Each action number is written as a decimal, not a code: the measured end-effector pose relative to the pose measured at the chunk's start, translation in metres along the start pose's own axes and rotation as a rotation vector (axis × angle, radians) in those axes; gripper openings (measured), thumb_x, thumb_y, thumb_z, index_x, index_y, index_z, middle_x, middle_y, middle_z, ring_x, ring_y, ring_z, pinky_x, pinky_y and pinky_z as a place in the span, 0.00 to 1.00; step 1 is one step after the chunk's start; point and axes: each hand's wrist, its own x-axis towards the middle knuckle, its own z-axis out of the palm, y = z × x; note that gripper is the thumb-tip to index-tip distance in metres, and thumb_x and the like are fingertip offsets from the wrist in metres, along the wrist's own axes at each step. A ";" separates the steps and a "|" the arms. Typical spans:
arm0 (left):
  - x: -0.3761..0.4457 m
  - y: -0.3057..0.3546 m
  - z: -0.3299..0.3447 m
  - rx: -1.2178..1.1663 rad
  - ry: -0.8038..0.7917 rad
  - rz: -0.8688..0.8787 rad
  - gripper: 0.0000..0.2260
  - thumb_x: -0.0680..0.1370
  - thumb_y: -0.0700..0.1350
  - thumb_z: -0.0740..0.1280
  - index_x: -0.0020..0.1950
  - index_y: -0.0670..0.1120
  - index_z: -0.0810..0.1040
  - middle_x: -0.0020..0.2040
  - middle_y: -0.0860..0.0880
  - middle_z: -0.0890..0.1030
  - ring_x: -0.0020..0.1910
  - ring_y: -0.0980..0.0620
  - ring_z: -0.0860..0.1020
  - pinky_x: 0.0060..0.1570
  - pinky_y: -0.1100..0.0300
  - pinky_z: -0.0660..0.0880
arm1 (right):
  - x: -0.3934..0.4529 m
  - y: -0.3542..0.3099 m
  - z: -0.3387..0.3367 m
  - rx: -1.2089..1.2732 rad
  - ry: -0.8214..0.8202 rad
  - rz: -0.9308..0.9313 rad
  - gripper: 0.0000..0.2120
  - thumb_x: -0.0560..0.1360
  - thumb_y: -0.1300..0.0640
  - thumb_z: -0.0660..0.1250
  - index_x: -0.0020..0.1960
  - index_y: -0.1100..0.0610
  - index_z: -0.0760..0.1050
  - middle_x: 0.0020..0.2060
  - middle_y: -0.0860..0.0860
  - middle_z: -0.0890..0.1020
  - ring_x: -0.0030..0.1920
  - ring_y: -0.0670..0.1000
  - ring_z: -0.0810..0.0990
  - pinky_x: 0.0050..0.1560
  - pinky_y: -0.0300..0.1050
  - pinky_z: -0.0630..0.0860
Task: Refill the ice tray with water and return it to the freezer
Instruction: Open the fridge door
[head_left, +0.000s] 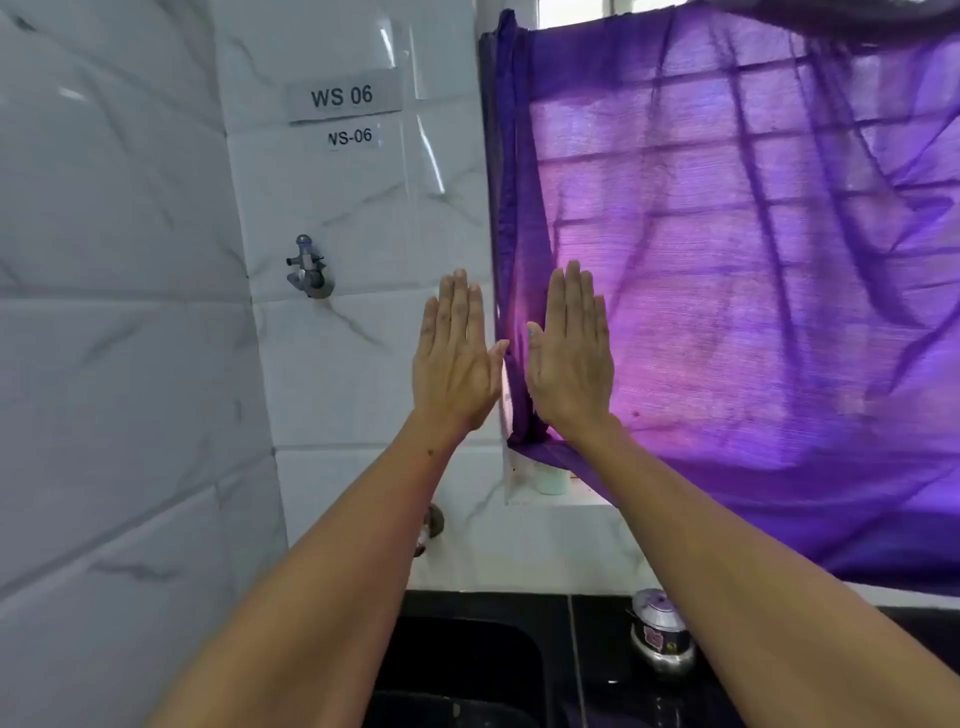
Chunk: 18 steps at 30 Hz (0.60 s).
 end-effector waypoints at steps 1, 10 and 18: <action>-0.003 -0.002 -0.002 0.029 0.005 -0.033 0.29 0.82 0.53 0.50 0.76 0.37 0.47 0.78 0.39 0.47 0.77 0.44 0.44 0.76 0.52 0.40 | -0.001 -0.002 0.002 0.020 0.002 0.000 0.27 0.82 0.55 0.51 0.77 0.64 0.49 0.77 0.59 0.51 0.77 0.56 0.48 0.77 0.50 0.45; -0.047 -0.018 -0.042 0.208 -0.046 -0.173 0.29 0.81 0.53 0.49 0.76 0.36 0.51 0.77 0.38 0.51 0.77 0.42 0.48 0.76 0.50 0.43 | -0.022 -0.040 0.008 0.270 -0.051 -0.065 0.27 0.81 0.54 0.52 0.76 0.64 0.50 0.77 0.59 0.53 0.77 0.55 0.49 0.77 0.48 0.44; -0.134 -0.036 -0.111 0.450 -0.129 -0.377 0.29 0.82 0.53 0.50 0.76 0.37 0.50 0.78 0.39 0.50 0.77 0.43 0.47 0.76 0.51 0.42 | -0.077 -0.115 -0.005 0.696 -0.147 -0.087 0.26 0.82 0.56 0.51 0.76 0.65 0.51 0.76 0.60 0.53 0.77 0.56 0.49 0.77 0.49 0.46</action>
